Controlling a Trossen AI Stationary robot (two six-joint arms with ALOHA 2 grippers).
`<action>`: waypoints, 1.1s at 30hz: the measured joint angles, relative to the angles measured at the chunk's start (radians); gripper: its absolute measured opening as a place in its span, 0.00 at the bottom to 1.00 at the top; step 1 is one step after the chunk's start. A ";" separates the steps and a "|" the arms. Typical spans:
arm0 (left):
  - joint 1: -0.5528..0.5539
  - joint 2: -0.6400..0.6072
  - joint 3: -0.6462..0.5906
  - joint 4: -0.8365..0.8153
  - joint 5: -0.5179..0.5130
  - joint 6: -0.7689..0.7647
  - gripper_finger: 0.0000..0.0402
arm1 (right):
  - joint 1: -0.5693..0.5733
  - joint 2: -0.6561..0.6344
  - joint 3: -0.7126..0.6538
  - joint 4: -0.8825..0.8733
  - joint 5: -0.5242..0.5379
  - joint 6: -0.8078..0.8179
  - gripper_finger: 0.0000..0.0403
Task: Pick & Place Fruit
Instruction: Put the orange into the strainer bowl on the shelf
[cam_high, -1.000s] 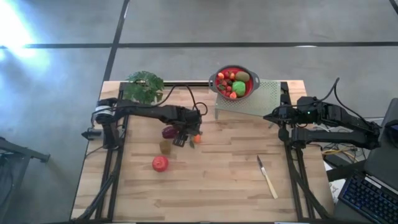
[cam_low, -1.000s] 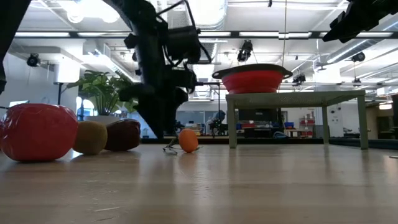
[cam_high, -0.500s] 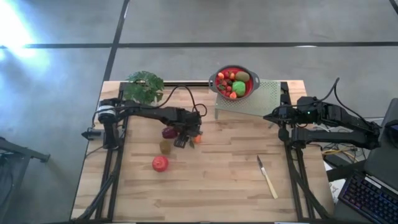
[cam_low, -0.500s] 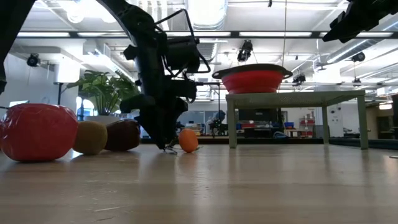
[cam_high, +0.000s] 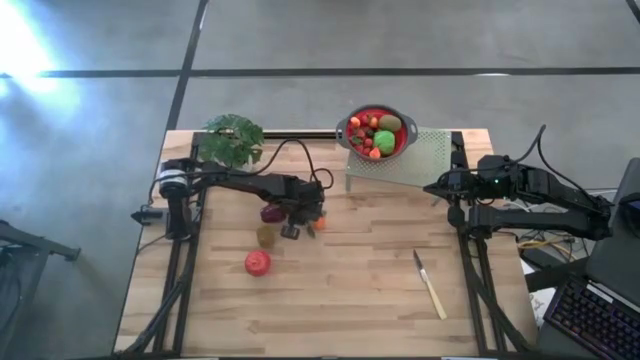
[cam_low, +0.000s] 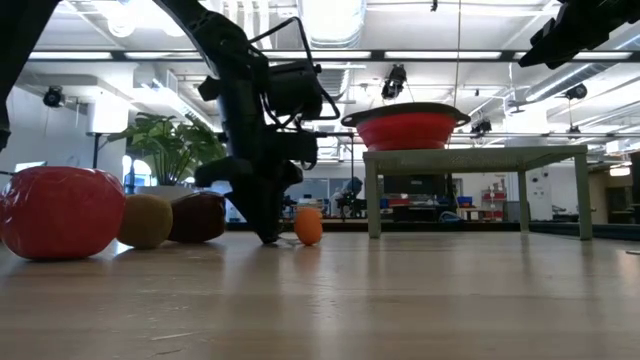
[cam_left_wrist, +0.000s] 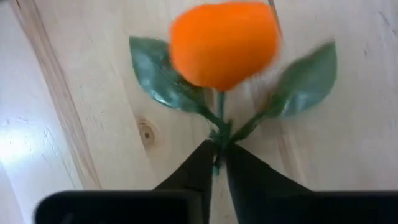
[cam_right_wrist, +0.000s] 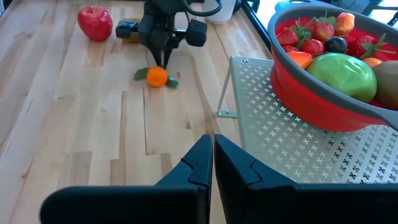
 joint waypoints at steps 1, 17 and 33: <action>0.000 0.001 0.000 0.004 0.000 -0.001 0.09 | 0.000 0.000 0.000 0.000 0.000 0.000 0.03; 0.000 0.004 0.001 0.008 -0.006 -0.002 0.01 | 0.000 0.000 0.000 0.000 0.000 0.000 0.03; -0.006 -0.030 0.094 -0.041 -0.017 -0.037 0.01 | 0.000 0.000 0.000 0.000 0.000 0.000 0.03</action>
